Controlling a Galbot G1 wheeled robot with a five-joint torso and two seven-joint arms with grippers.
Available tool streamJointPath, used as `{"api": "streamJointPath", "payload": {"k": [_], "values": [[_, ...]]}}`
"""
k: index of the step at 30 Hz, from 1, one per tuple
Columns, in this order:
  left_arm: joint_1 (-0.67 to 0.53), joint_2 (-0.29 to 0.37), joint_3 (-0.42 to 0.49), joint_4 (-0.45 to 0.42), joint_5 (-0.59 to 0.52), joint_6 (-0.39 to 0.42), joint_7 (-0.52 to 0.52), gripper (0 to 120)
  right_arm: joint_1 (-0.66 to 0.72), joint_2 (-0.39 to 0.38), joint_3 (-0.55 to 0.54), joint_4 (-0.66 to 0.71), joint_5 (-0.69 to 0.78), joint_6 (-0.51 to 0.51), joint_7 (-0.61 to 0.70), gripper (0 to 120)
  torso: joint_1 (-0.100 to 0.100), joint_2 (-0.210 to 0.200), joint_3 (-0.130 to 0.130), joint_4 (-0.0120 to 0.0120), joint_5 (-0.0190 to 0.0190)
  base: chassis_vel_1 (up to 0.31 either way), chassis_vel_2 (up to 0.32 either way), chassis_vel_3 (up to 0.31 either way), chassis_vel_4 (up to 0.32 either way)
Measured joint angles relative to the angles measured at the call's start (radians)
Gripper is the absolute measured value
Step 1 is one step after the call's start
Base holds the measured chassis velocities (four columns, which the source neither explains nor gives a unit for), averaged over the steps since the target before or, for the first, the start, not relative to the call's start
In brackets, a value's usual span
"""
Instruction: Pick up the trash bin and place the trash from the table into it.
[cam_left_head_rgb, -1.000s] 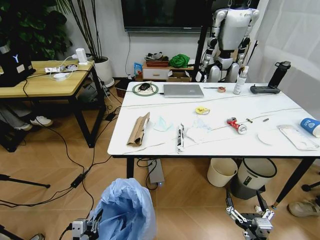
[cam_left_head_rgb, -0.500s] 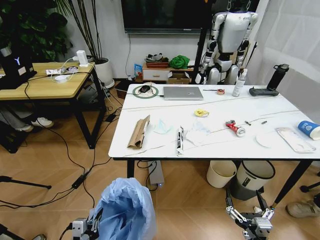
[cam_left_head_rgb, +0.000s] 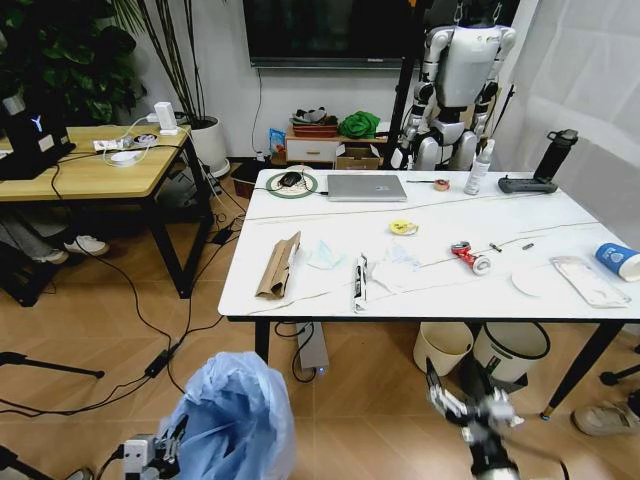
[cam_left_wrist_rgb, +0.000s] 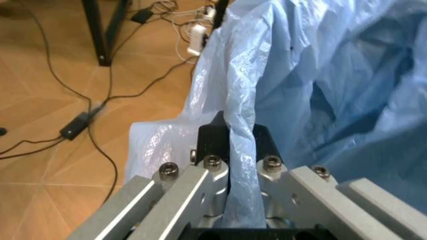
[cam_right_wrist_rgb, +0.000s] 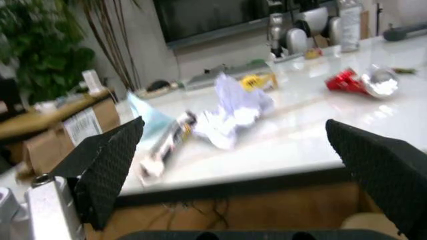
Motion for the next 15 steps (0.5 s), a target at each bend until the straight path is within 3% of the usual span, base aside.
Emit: {"api": "streamJointPath", "payload": {"k": [4, 9, 12, 15], "values": [[0.010, -0.004, -0.031, -0.016, -0.030, 0.017, -0.001, 0, 0.154, -0.066, -0.044, 0.024, 0.060, -0.116, 0.082, 100, -0.001, -0.002, -0.001, 0.0002, 0.0000, 0.000, 0.000, 0.000, 0.000], [0.033, 0.007, -0.083, -0.034, -0.076, 0.037, 0.011, 0, 0.396, -0.183, -0.160, 0.058, 0.156, -0.371, 0.249, 100, -0.002, -0.004, -0.002, 0.0000, -0.0001, 0.000, 0.000, 0.000, 0.000], [0.047, 0.004, -0.097, -0.046, -0.086, 0.041, 0.017, 0, 0.504, -0.180, -0.233, 0.058, 0.227, -0.444, 0.312, 100, -0.002, -0.005, -0.003, -0.0007, -0.0003, 0.000, 0.000, 0.000, 0.000], [0.074, -0.011, -0.115, -0.073, -0.092, 0.042, 0.030, 0, 0.679, -0.127, -0.372, 0.031, 0.360, -0.536, 0.387, 100, -0.003, -0.006, -0.003, 0.0006, -0.0004, 0.000, 0.000, 0.000, 0.000]]}}
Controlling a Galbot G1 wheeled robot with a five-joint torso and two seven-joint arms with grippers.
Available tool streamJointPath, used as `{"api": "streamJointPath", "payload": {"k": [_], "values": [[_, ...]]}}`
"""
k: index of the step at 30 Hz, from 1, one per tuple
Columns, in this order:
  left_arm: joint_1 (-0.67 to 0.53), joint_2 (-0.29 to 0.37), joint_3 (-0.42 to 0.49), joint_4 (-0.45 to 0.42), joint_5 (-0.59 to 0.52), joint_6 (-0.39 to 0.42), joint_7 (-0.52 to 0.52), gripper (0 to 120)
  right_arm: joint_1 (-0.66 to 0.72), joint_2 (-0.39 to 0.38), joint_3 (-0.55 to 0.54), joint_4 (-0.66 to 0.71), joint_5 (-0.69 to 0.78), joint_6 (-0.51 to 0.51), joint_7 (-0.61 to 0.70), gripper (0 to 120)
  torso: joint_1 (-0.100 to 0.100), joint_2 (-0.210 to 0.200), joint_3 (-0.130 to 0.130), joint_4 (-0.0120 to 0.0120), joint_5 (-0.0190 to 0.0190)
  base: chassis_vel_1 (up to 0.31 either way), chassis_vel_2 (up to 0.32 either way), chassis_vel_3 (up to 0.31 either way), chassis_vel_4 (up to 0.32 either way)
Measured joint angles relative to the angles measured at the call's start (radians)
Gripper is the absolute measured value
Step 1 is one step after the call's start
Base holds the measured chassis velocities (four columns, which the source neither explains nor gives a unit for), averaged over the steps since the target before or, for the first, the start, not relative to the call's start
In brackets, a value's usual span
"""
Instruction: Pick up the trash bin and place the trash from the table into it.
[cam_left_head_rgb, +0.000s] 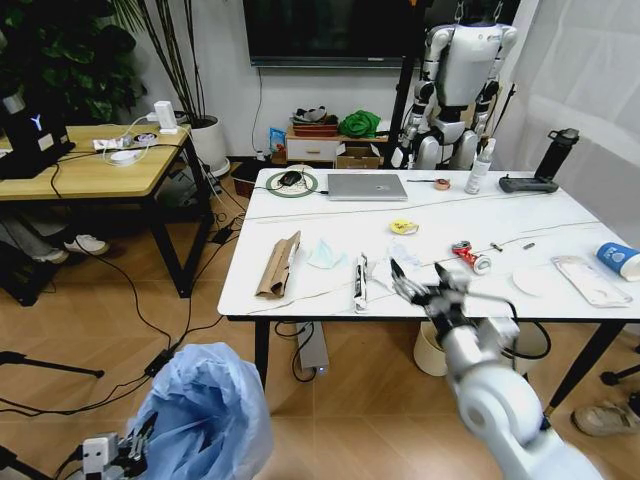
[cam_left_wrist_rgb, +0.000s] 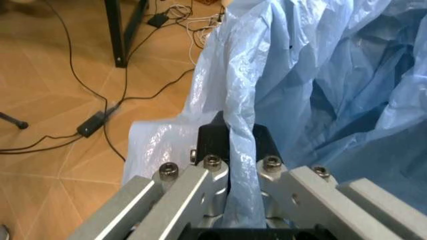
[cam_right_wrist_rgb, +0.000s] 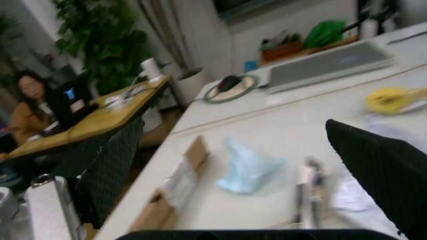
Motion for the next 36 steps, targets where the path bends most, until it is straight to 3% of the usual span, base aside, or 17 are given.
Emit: {"api": "streamJointPath", "payload": {"k": [11, 21, 31, 36], "values": [[0.048, -0.065, -0.024, -0.068, 0.010, -0.006, 0.019, 0, 0.221, 0.167, -0.334, -0.267, -0.058, -0.076, 0.070, 100, -0.001, -0.002, -0.001, -0.0003, -0.0002, 0.000, 0.000, 0.000, 0.000], [0.040, -0.090, -0.022, -0.083, 0.023, -0.006, 0.017, 0, 0.310, 0.226, -0.342, -0.427, -0.088, -0.083, 0.068, 100, -0.002, -0.003, -0.002, -0.0007, 0.0001, 0.000, 0.000, 0.000, 0.000], [0.021, -0.092, -0.015, -0.088, 0.027, 0.008, 0.010, 0, 0.354, 0.280, -0.340, -0.546, 0.006, -0.101, 0.068, 100, -0.002, -0.004, -0.002, -0.0005, 0.0001, 0.000, 0.000, 0.000, 0.000], [0.020, -0.089, -0.015, -0.088, 0.027, 0.011, 0.009, 0, 0.349, 0.284, -0.354, -0.565, 0.011, -0.101, 0.058, 88, -0.002, -0.004, -0.002, -0.0005, 0.0001, 0.000, 0.000, 0.000, 0.000]]}}
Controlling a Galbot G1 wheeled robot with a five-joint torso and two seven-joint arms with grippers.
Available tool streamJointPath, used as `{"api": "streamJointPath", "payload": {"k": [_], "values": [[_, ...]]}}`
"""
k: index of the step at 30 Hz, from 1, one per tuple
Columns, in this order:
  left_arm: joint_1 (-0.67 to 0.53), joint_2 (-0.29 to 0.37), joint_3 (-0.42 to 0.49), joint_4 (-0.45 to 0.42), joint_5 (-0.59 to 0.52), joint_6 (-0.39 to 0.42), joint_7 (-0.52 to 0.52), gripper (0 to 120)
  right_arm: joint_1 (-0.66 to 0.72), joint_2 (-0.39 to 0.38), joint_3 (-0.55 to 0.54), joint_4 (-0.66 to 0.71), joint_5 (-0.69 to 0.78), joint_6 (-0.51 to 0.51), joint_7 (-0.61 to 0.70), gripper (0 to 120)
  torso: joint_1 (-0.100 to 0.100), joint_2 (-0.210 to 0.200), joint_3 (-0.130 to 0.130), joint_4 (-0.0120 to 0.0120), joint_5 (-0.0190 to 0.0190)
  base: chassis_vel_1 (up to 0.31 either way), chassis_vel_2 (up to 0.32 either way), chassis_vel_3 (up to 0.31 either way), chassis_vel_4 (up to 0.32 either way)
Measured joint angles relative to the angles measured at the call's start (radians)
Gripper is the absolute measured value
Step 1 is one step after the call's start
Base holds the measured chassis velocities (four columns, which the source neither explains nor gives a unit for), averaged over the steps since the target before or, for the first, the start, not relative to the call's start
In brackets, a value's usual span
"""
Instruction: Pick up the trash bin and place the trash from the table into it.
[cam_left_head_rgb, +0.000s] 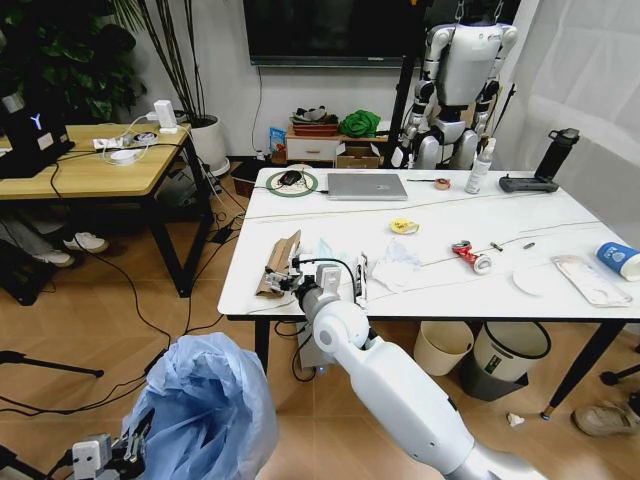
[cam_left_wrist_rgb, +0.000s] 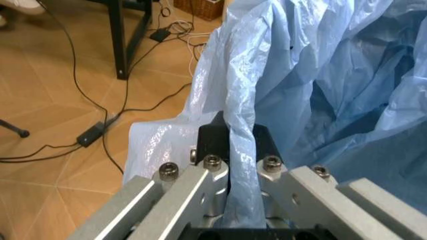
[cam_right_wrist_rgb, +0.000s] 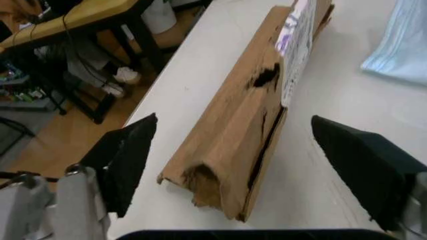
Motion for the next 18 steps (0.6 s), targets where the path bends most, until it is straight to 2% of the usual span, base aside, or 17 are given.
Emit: {"api": "streamJointPath", "payload": {"k": [3, 4, 9, 10, 16, 17, 18], "values": [[-0.002, 0.003, -0.001, 0.004, -0.001, 0.000, 0.000, 0, -0.009, -0.002, -0.002, -0.001, -0.002, 0.000, -0.004, 73, 0.000, 0.000, 0.000, -0.0001, 0.0000, 0.000, 0.000, 0.000, 0.000], [-0.002, 0.003, -0.001, 0.004, -0.001, 0.000, 0.000, 0, -0.009, -0.002, -0.002, -0.001, -0.002, 0.000, -0.004, 73, 0.000, 0.000, 0.000, -0.0001, 0.0000, 0.000, 0.000, 0.000, 0.000], [-0.003, 0.006, -0.001, 0.007, -0.001, 0.001, 0.000, 0, -0.012, -0.006, -0.001, 0.005, -0.004, 0.002, -0.008, 53, 0.000, 0.000, 0.000, -0.0001, 0.0000, 0.000, 0.000, 0.000, 0.000], [-0.003, 0.006, -0.001, 0.007, -0.001, 0.001, 0.000, 0, -0.012, -0.006, -0.001, 0.005, -0.004, 0.002, -0.008, 53, 0.000, 0.000, 0.000, -0.0001, 0.0000, 0.000, 0.000, 0.000, 0.000], [-0.011, 0.010, 0.001, 0.012, -0.002, 0.001, 0.000, 0, -0.016, -0.008, -0.002, 0.012, -0.005, 0.007, -0.011, 27, 0.000, -0.001, 0.000, 0.0000, 0.0000, 0.000, 0.000, 0.000, 0.000], [-0.011, 0.010, 0.001, 0.012, -0.002, 0.001, 0.000, 0, -0.016, -0.008, -0.002, 0.012, -0.005, 0.007, -0.011, 27, 0.000, -0.001, 0.000, 0.0000, 0.0000, 0.000, 0.000, 0.000, 0.000], [-0.011, 0.012, 0.001, 0.012, -0.003, 0.001, 0.000, 0, -0.017, -0.009, -0.002, 0.012, -0.005, 0.011, -0.012, 22, 0.000, -0.001, 0.000, -0.0001, 0.0001, 0.000, 0.000, 0.000, 0.000]]}}
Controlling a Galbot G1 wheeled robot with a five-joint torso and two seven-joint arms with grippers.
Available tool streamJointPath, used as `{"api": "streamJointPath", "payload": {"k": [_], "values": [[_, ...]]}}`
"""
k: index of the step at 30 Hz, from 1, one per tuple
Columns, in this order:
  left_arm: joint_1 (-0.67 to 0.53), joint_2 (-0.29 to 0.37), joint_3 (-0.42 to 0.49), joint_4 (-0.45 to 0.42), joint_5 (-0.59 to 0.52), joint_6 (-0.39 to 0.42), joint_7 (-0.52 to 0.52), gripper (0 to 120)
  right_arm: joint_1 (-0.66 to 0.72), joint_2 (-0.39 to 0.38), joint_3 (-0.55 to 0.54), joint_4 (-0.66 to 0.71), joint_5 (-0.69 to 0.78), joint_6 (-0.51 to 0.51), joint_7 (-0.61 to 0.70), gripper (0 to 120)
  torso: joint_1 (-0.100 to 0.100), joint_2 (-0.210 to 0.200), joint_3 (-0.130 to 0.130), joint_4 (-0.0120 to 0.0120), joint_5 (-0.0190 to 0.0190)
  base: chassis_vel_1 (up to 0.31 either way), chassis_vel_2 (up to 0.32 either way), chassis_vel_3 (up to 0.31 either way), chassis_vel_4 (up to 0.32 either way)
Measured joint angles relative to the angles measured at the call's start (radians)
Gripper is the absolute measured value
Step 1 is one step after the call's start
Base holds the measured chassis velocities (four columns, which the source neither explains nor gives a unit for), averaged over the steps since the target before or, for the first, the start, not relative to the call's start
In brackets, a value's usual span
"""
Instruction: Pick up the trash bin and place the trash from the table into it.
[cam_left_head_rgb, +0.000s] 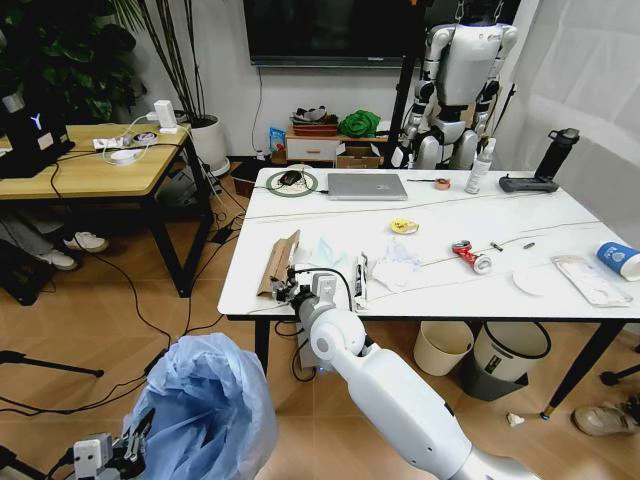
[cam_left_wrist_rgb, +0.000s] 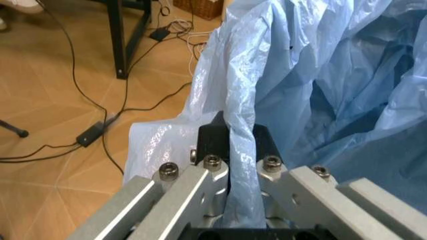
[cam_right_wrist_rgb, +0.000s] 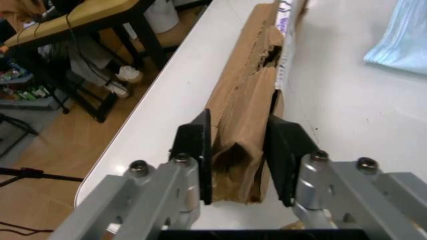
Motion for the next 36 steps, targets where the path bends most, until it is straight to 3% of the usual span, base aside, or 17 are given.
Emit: {"api": "streamJointPath", "payload": {"k": [6, 17, 18, 19, 21, 22, 28, 29, 32, 36], "values": [[-0.004, 0.004, 0.004, -0.001, -0.004, 0.003, 0.000, 0, -0.005, -0.018, 0.002, 0.016, 0.000, 0.020, -0.011, 1, 0.000, 0.000, 0.000, 0.0000, 0.0000, 0.000, 0.000, 0.000, 0.000], [0.003, 0.028, 0.034, -0.038, -0.054, 0.060, -0.020, 0, -0.018, -0.071, 0.032, 0.105, 0.037, 0.119, -0.151, 0, 0.000, 0.000, 0.000, 0.0001, 0.0000, 0.000, 0.000, 0.000, 0.000], [0.010, 0.052, 0.042, -0.063, -0.087, 0.089, -0.035, 0, -0.026, -0.084, 0.037, 0.139, 0.048, 0.141, -0.184, 0, 0.000, 0.000, 0.000, 0.0001, 0.0001, 0.000, 0.000, 0.000, 0.000], [0.019, 0.127, 0.058, -0.112, -0.130, 0.132, -0.069, 0, -0.046, -0.109, 0.047, 0.201, 0.059, 0.169, -0.223, 0, 0.000, 0.000, 0.000, 0.0000, 0.0001, 0.000, 0.000, 0.000, 0.000], [0.027, 0.209, 0.058, -0.135, -0.162, 0.151, -0.091, 0, -0.070, -0.131, 0.065, 0.241, 0.059, 0.188, -0.241, 0, 0.000, 0.000, 0.000, -0.0002, 0.0002, 0.000, 0.000, 0.000, 0.000], [0.027, 0.209, 0.058, -0.135, -0.162, 0.151, -0.091, 0, -0.070, -0.131, 0.065, 0.241, 0.059, 0.188, -0.241, 0, 0.000, 0.000, 0.000, -0.0002, 0.0002, 0.000, 0.000, 0.000, 0.000], [0.115, 0.402, -0.016, -0.114, -0.217, 0.152, -0.086, 0, -0.137, -0.212, 0.150, 0.294, 0.059, 0.230, -0.303, 0, 0.000, 0.000, 0.000, -0.0002, 0.0002, 0.000, 0.000, 0.000, 0.000], [0.115, 0.402, -0.016, -0.114, -0.217, 0.152, -0.086, 0, -0.137, -0.212, 0.150, 0.294, 0.059, 0.230, -0.303, 0, 0.000, 0.000, 0.000, -0.0002, 0.0002, 0.000, 0.000, 0.000, 0.000], [0.113, 0.487, -0.052, -0.076, -0.243, 0.148, -0.072, 0, -0.169, -0.271, 0.186, 0.320, 0.058, 0.251, -0.333, 0, 0.000, 0.000, 0.000, 0.0003, 0.0005, 0.000, 0.000, 0.000, 0.000], [0.041, 0.506, -0.035, -0.050, -0.282, 0.159, -0.090, 0, -0.204, -0.332, 0.192, 0.367, 0.058, 0.278, -0.362, 0, 0.000, 0.000, 0.000, -0.0003, -0.0002, 0.000, 0.000, 0.000, 0.000]]}}
